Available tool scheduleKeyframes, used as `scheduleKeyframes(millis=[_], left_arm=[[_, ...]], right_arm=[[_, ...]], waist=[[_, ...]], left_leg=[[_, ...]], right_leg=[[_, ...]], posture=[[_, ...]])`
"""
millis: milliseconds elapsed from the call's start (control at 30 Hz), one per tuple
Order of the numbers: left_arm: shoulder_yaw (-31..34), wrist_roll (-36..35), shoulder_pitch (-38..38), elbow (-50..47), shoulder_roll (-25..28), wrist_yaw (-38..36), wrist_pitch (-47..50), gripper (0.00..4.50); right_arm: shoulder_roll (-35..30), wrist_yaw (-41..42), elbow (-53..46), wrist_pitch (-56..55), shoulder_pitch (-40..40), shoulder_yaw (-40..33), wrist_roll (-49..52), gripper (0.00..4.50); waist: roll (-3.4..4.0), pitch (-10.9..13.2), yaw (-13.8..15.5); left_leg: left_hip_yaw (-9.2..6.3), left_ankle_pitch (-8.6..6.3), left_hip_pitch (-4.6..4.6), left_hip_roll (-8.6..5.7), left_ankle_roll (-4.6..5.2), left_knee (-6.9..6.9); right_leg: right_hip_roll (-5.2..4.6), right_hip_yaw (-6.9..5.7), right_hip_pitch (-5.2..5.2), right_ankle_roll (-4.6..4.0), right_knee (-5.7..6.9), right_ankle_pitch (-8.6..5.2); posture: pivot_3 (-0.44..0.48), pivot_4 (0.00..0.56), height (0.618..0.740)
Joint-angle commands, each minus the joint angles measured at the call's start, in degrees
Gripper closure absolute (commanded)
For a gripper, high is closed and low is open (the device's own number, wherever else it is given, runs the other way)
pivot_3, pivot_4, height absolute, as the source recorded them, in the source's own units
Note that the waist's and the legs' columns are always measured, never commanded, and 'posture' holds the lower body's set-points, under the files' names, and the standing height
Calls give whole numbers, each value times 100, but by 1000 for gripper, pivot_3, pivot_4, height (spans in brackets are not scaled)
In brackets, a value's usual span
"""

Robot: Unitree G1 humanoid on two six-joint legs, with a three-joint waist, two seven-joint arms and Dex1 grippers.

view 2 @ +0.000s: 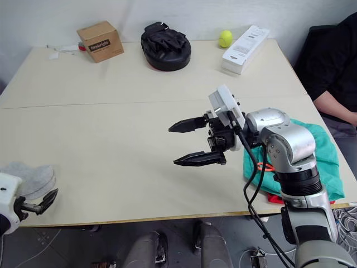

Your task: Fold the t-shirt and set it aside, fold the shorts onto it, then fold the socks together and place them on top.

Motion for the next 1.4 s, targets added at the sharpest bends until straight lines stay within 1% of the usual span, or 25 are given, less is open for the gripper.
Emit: scheduleKeyframes(millis=[33,133,233,267,433,533,633,700,767,833,900,933,1000,1033,1100,1200,1267,1333,1400], left_arm=[[-80,231,-165,345,172,26,-9,0],[-412,281,-505,820,328,-115,-95,0],[-728,352,-762,1279,475,-271,-194,604],[-760,362,-802,1397,515,-316,-218,858],[-689,226,-980,1555,513,-379,-11,2520],[-636,-20,-1145,1422,495,-492,287,3415],[-863,-251,-1390,1041,656,-685,620,4357],[-1120,-417,-1696,732,774,-766,896,4435],[-1586,-551,-2243,379,863,-701,1309,4435],[-2026,-699,-2847,118,847,-596,1802,4435],[-2564,-798,-3512,-27,783,-530,2157,4435],[-2938,-811,-3917,-41,733,-524,2244,4435],[-3627,-766,-4594,11,670,-559,2281,4435],[-3932,-722,-4875,83,648,-592,2267,4435],[-4562,-620,-5505,389,417,-656,2167,4435],[-5276,-473,-6203,883,1,-662,2154,4435],[-5659,-360,-6494,1139,-191,-651,2198,4435],[-6025,-309,-6770,1401,-556,-582,2375,4435],[-6182,-331,-6908,1527,-834,-571,2531,4435]], right_arm=[[-76,-90,-385,256,31,-65,290,44],[-72,-172,-557,320,104,-78,364,44],[-7,-370,-618,384,86,-123,412,0],[-13,-425,-632,389,89,-142,414,0],[-150,-563,-609,350,163,-244,407,0],[-226,-642,-676,301,252,-259,377,0],[-371,-638,-805,189,426,-256,317,0],[-479,-611,-879,2,566,-210,163,0],[-566,-614,-939,-164,687,-173,18,0],[-609,-648,-988,-219,756,-168,-14,0],[-628,-702,-1066,-204,808,-193,7,0],[-654,-729,-1130,-195,854,-213,18,0],[-729,-752,-1247,-222,969,-240,6,0],[-762,-764,-1291,-249,1027,-241,-13,0],[-821,-818,-1362,-313,1152,-249,-73,0],[-875,-911,-1445,-337,1256,-276,-95,0],[-894,-977,-1493,-331,1302,-301,-96,0],[-958,-1064,-1510,-457,1403,-274,-294,0],[-1015,-1125,-1503,-588,1489,-231,-484,0]], waist=[[0,0,5],[0,0,13],[1,-1,23],[6,-4,22],[10,-6,18],[10,-6,12],[10,-6,20],[9,-5,49],[7,-6,106],[5,-5,152],[3,-6,155],[1,-6,160],[0,-7,162],[-1,-7,146],[-3,-6,149],[-5,-5,150],[-7,-4,132],[-8,-4,135],[-10,-2,162]], left_leg=[[0,0,-2,0,0,-1],[0,-1,-5,-1,-1,-1],[1,-1,-1,-3,0,0],[1,0,1,-3,0,0],[2,3,5,-3,-2,0],[3,4,5,-3,-3,-1],[6,5,1,-4,-3,-1],[6,5,-1,-5,-3,-1],[5,5,-3,-10,-1,1],[6,6,-5,-15,0,4],[8,8,-3,-18,2,4],[8,9,-1,-18,1,4],[8,16,-3,-19,-5,4],[8,28,-3,-20,-27,3],[15,34,-1,-21,-38,1],[17,39,-2,-21,-41,3],[18,42,0,-19,-45,3],[16,48,1,-14,-53,2],[5,54,-1,-15,-56,3]], right_leg=[[0,-1,-3,0,0,0],[-4,-1,-5,-1,0,0],[-7,-1,-5,-2,4,1],[-8,-1,-4,-4,4,2],[-12,-2,-4,-9,12,5],[-12,-2,-6,-10,13,5],[-12,-1,-10,-10,15,5],[-13,-1,-10,-10,14,5],[-19,-2,-10,-9,13,5],[-21,-1,-7,-2,11,9],[-22,2,-1,2,11,12],[-22,3,0,2,12,12],[-19,1,-1,2,13,12],[-19,1,0,2,14,12],[-16,4,0,3,12,12],[-10,4,-1,3,13,13],[-5,7,-1,4,13,13],[2,8,-1,4,15,12],[7,7,0,4,16,12]], posture=[[0,150,740],[0,150,740],[0,150,740],[0,150,740],[0,150,740],[0,150,740],[0,150,740],[0,150,740],[0,150,740],[0,150,740],[0,150,740],[0,150,740],[0,150,740],[0,150,740],[0,150,740],[0,150,740],[0,150,740],[0,150,740],[0,150,740]])
